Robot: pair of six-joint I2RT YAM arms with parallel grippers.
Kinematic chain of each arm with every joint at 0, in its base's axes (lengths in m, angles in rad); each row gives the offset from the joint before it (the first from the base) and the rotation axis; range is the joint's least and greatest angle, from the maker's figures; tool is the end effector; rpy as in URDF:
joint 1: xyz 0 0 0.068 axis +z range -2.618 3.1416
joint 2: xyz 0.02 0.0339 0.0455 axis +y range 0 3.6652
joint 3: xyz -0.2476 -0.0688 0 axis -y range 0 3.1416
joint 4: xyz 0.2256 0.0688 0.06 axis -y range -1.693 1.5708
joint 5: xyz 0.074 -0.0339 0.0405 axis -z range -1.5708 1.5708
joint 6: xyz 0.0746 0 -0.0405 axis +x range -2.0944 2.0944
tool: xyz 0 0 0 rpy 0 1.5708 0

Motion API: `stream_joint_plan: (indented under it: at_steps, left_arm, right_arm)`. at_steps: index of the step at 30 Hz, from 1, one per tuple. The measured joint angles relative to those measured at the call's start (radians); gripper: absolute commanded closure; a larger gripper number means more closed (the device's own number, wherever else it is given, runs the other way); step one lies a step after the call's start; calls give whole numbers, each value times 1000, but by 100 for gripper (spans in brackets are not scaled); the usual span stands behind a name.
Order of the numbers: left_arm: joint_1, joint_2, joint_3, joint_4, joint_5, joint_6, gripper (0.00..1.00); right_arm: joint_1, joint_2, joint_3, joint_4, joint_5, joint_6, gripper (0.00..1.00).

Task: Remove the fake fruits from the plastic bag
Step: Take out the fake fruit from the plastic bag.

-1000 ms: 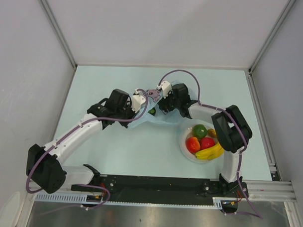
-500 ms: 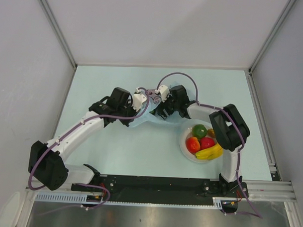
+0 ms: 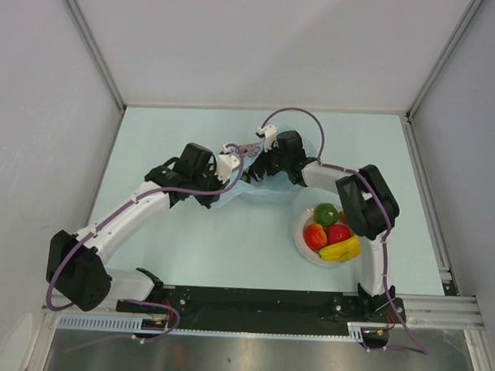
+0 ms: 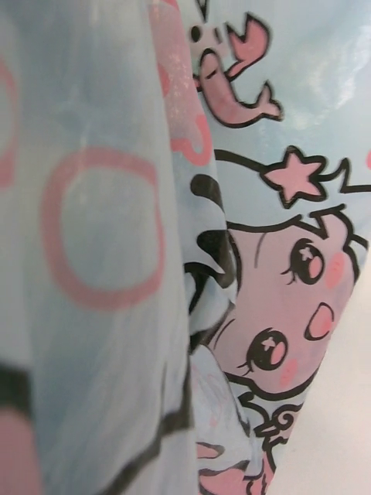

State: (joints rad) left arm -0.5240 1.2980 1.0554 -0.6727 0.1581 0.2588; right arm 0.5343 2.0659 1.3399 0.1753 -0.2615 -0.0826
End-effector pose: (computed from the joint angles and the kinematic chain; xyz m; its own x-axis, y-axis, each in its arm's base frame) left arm 0.2337 -0.1486 0.2389 -0.5158 0.5900 -0.6212 0.7336 0.6786 0.0353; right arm 0.3952 0.2563 0.1500 -0.3926 -0.3249 -0.8604 -0.7164 0.6947 0.0645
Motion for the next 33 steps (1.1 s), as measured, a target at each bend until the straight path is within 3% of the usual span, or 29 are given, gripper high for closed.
stream_joint_plan:
  at_steps: [4, 10, 16, 21, 33]
  left_arm:
    - [0, 5, 25, -29, 25, 0, 100]
    - [0, 14, 51, -49, 38, 2, 100]
    - [0, 23, 52, -51, 38, 2, 100]
    - [0, 43, 55, -42, 38, 1, 100]
    - [1, 117, 180, 7, 37, -42, 100]
  right_arm:
    - [2, 69, 74, 10, -4, 55, 0]
    - [18, 190, 204, -9, 49, 84, 35]
    - [23, 188, 213, -50, 66, 52, 53]
    - [14, 97, 192, -136, 15, 14, 56]
    - [-15, -418, 90, -472, -211, -97, 58]
